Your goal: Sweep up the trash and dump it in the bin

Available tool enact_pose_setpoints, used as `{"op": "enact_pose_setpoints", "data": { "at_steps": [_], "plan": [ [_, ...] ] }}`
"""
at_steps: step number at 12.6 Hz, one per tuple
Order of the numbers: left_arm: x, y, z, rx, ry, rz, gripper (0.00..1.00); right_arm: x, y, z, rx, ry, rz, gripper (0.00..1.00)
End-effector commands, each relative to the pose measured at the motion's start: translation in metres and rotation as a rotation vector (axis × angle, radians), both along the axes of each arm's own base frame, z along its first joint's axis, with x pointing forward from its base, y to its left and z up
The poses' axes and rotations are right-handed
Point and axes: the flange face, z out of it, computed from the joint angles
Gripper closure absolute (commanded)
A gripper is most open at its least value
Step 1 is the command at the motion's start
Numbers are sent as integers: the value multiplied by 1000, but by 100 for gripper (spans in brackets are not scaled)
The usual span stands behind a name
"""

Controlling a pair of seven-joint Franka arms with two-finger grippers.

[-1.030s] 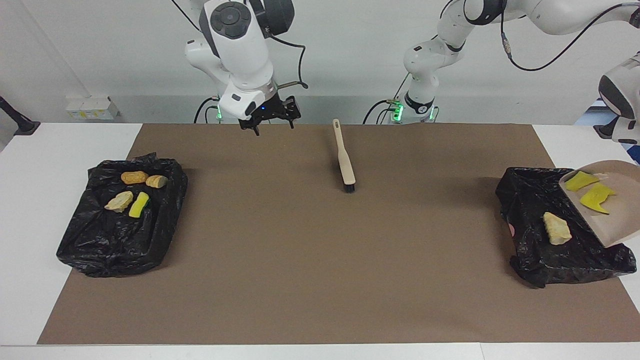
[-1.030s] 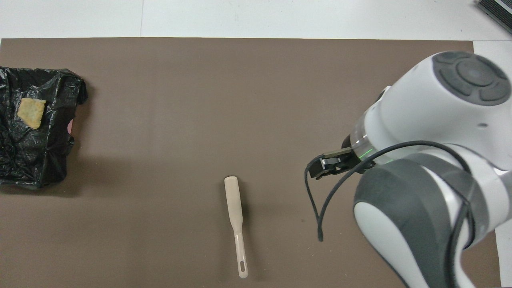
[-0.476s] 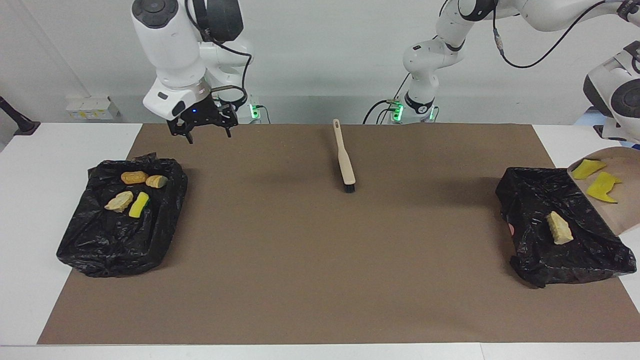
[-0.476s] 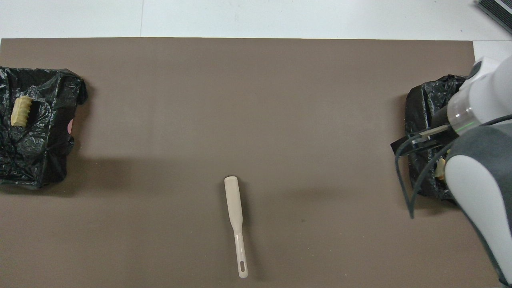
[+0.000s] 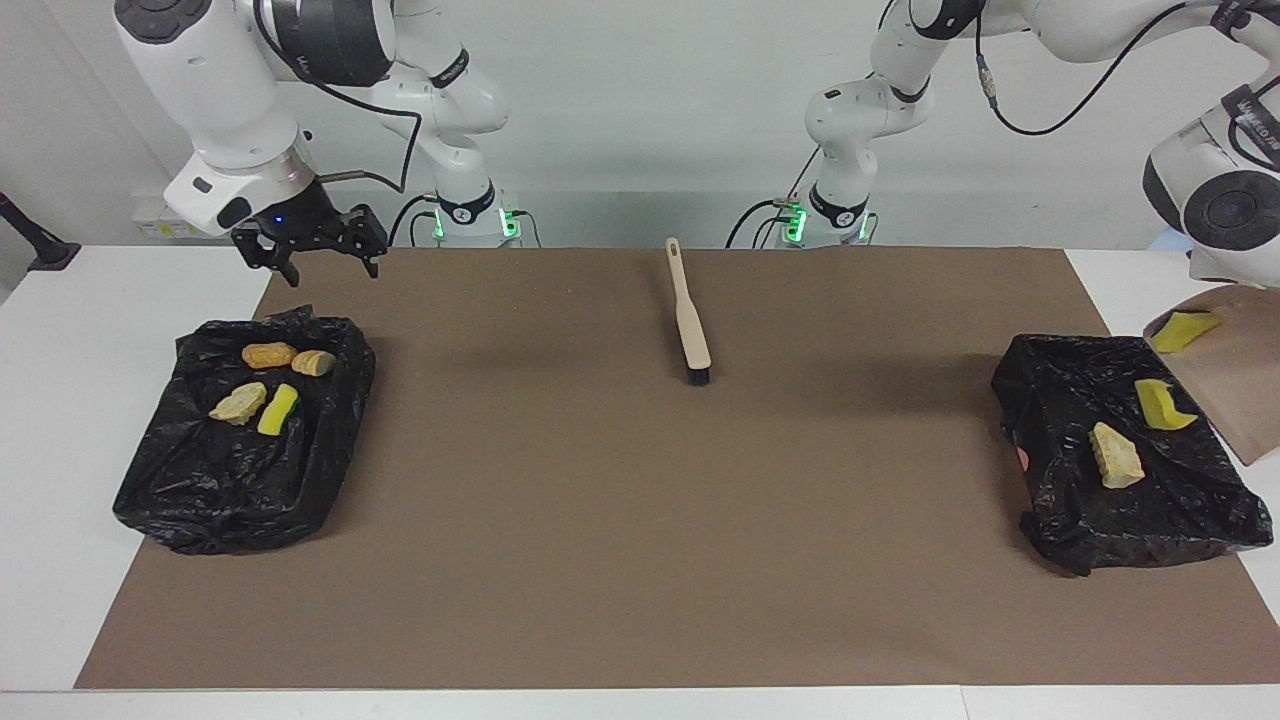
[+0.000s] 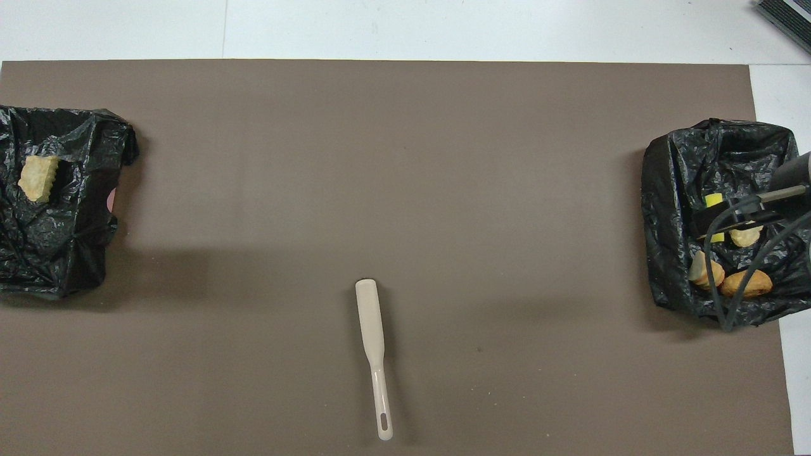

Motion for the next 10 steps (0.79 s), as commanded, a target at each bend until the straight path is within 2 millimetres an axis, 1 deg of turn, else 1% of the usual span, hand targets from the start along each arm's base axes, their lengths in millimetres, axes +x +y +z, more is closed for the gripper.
{"op": "enact_pose_setpoints", "data": {
  "at_steps": [1,3,4,6,7,8,10],
  "plan": [
    [-8,-13,6,60,-14,21,100,-15,4,3,4,4,-14,0],
    [-7,-18,9,80,-13,19,100,-16,6,3,11,5,-25,0],
    [-7,-19,9,84,-11,19,100,-19,7,1,15,4,-51,0],
    [-7,-18,14,116,-8,20,100,-24,13,-5,15,-13,-55,0],
    [-7,-19,18,142,-6,24,100,-24,18,-4,14,-16,-64,0],
    [-3,-34,21,171,-4,-3,100,-23,21,-3,12,-20,-56,0],
    [-2,-50,19,196,-13,1,100,-21,20,-3,13,-21,-58,0]
  ]
}}
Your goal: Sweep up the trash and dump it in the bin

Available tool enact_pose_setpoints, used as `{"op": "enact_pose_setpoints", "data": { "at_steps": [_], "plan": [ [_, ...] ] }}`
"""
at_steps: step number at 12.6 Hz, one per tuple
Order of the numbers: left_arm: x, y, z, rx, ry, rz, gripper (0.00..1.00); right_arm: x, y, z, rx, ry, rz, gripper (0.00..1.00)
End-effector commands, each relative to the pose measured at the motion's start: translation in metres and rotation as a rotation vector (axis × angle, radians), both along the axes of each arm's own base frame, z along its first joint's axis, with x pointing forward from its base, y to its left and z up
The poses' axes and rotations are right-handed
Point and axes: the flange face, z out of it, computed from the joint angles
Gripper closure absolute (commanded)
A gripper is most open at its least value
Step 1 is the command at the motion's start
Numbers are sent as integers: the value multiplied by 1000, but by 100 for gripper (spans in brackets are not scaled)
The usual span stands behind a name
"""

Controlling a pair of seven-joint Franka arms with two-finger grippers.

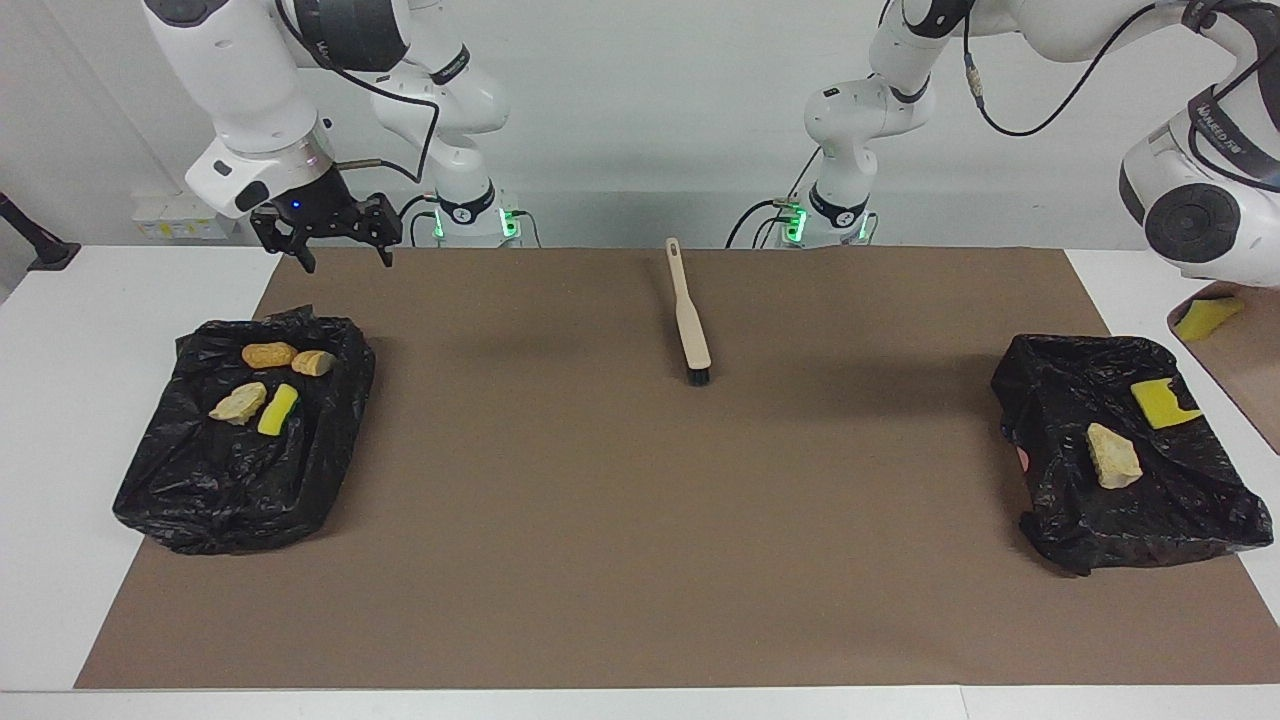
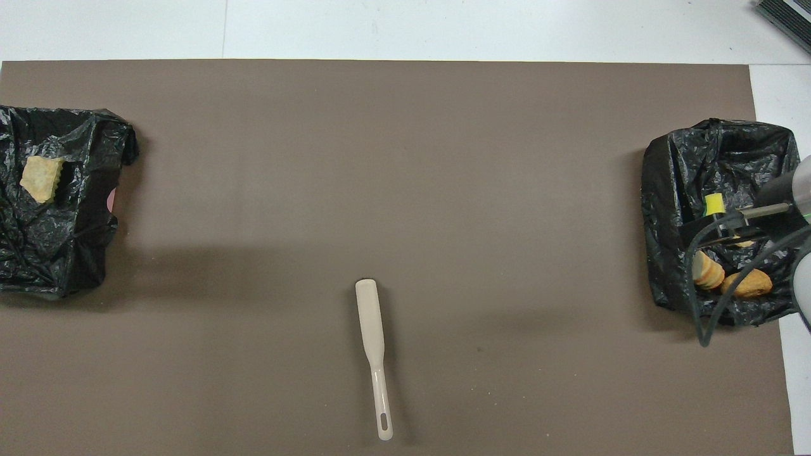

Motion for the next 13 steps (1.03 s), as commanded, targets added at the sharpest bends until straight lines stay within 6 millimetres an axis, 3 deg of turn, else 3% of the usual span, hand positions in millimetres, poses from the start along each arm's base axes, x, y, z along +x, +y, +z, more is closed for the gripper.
{"op": "enact_pose_setpoints", "data": {
  "at_steps": [1,4,5,10,13],
  "plan": [
    [-4,-26,2,72,-22,0,100,-6,-1,-1,10,-14,-22,0],
    [-5,-44,-38,127,-68,30,100,-5,-8,-1,10,-16,-37,0],
    [-6,-49,-41,128,-80,30,100,-5,-8,0,10,-17,-37,0],
    [-8,-45,-36,163,-78,48,100,-5,-7,-1,10,-16,-35,0],
    [-13,-39,-4,200,-116,75,100,-5,-7,0,10,-17,-35,0]
  ]
}}
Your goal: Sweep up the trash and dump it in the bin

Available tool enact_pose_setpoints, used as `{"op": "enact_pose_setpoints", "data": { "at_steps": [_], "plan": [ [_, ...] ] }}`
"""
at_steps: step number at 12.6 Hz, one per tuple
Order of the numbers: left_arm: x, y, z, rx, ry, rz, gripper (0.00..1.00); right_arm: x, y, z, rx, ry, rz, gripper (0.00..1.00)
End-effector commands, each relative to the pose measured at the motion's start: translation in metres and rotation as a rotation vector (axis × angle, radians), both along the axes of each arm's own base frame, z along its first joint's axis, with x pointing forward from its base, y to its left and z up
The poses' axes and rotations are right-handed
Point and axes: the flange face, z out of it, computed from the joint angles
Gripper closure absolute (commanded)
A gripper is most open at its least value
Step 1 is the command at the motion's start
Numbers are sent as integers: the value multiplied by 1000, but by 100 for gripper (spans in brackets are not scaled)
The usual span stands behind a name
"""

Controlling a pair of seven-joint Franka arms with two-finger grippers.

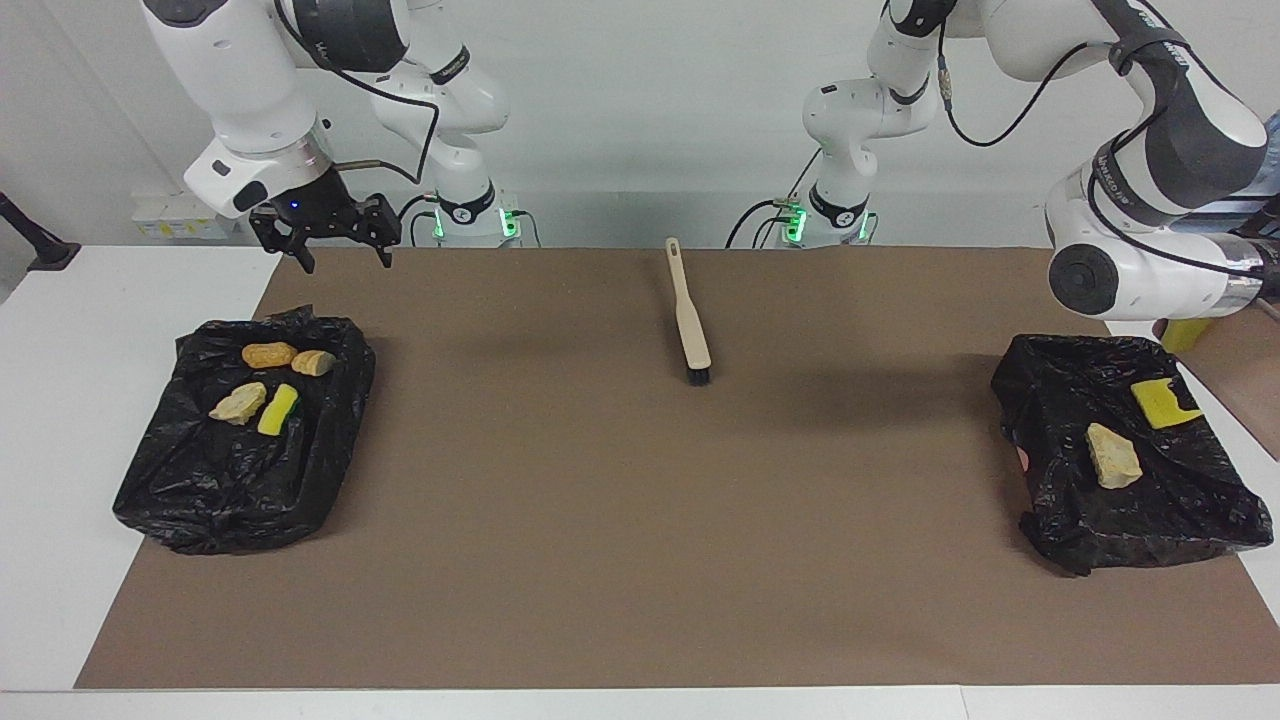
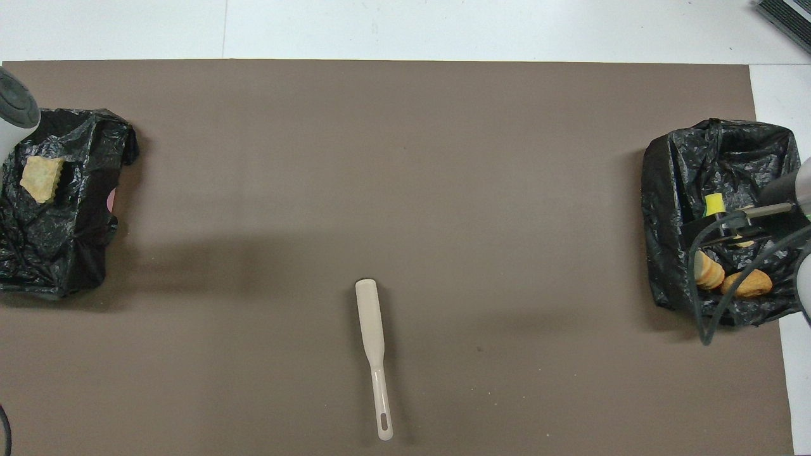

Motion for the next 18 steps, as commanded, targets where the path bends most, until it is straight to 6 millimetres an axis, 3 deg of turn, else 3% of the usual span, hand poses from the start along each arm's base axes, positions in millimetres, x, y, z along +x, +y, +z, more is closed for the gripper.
{"op": "enact_pose_setpoints", "data": {
  "at_steps": [1,4,5,7,8,14,15,16,17,18],
  "plan": [
    [-12,1,38,27,-30,12,100,-5,-1,1,10,-19,-23,0],
    [-14,-8,42,-3,-40,-1,100,-5,-1,1,10,-19,-23,0],
    [-13,-10,30,-19,-30,4,100,-5,-1,0,10,-17,-23,0],
    [-3,-38,-31,-10,-99,28,100,-5,-1,0,10,-17,-23,0],
    [-3,-39,-40,-35,-112,43,100,-5,-1,1,10,-20,-23,0],
    [-7,-32,-32,7,-110,87,100,-5,-1,0,10,-19,-23,0],
    [-10,-31,-20,7,-130,96,100,-5,-1,1,10,-19,-23,0],
    [-17,-28,11,-26,-173,97,100,-5,-1,0,10,-17,-23,0],
    [-28,-18,26,-103,-194,127,100,-5,-1,0,10,-17,-23,0],
    [-29,-20,34,-164,-230,96,100,-5,-1,1,10,-19,-23,0]
  ]
}}
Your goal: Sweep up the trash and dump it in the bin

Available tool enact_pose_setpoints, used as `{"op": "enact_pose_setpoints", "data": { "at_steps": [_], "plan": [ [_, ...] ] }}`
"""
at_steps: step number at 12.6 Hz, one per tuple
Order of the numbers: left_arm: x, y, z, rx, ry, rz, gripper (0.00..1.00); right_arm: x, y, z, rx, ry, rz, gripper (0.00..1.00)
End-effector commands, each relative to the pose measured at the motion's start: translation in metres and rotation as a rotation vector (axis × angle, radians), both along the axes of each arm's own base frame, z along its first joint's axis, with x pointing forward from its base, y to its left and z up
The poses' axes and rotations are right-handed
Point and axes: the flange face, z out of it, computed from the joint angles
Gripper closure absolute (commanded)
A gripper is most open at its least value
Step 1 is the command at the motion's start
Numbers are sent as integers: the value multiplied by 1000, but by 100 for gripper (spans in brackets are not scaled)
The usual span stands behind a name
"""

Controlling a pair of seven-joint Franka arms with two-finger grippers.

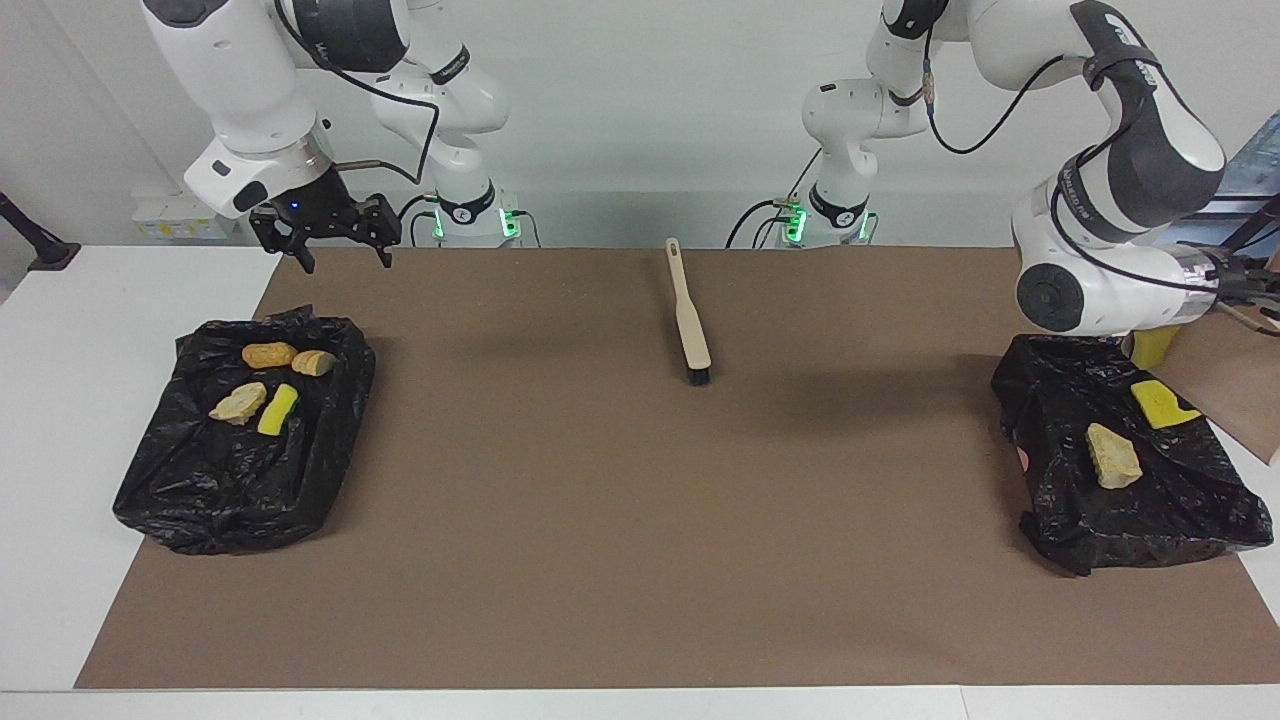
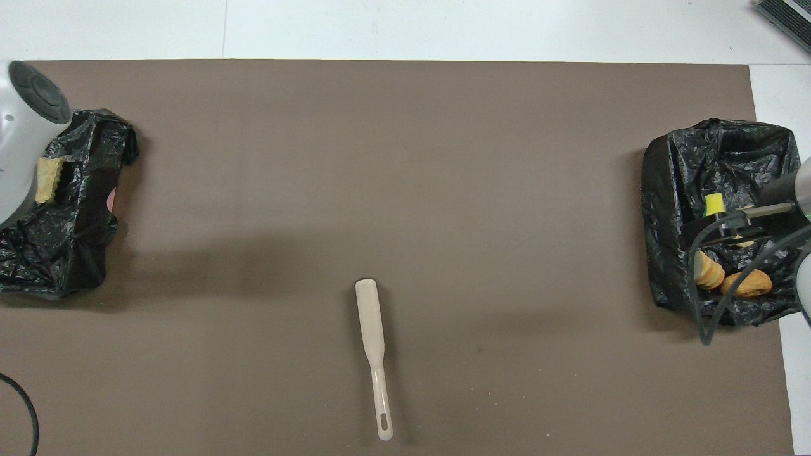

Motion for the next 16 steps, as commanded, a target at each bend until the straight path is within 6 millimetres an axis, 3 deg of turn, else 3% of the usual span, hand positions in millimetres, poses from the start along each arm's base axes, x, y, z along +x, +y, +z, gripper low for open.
{"op": "enact_pose_setpoints", "data": {
  "at_steps": [1,3,9,12,14,16],
  "plan": [
    [-15,1,35,-95,-111,-27,100,-5,-1,1,10,-19,-23,0],
    [-15,-4,35,-76,-253,-4,100,-5,-1,0,10,-18,-23,0],
    [-11,2,36,-130,216,-169,100,-5,-1,1,10,-19,-23,0],
    [-5,6,47,-96,325,-210,100,-5,-1,0,10,-18,-23,0],
    [5,29,54,-125,463,-226,100,-5,-1,0,10,-18,-23,0],
    [8,29,54,-141,561,-267,100,-5,-1,1,10,-19,-23,0]
  ]
}}
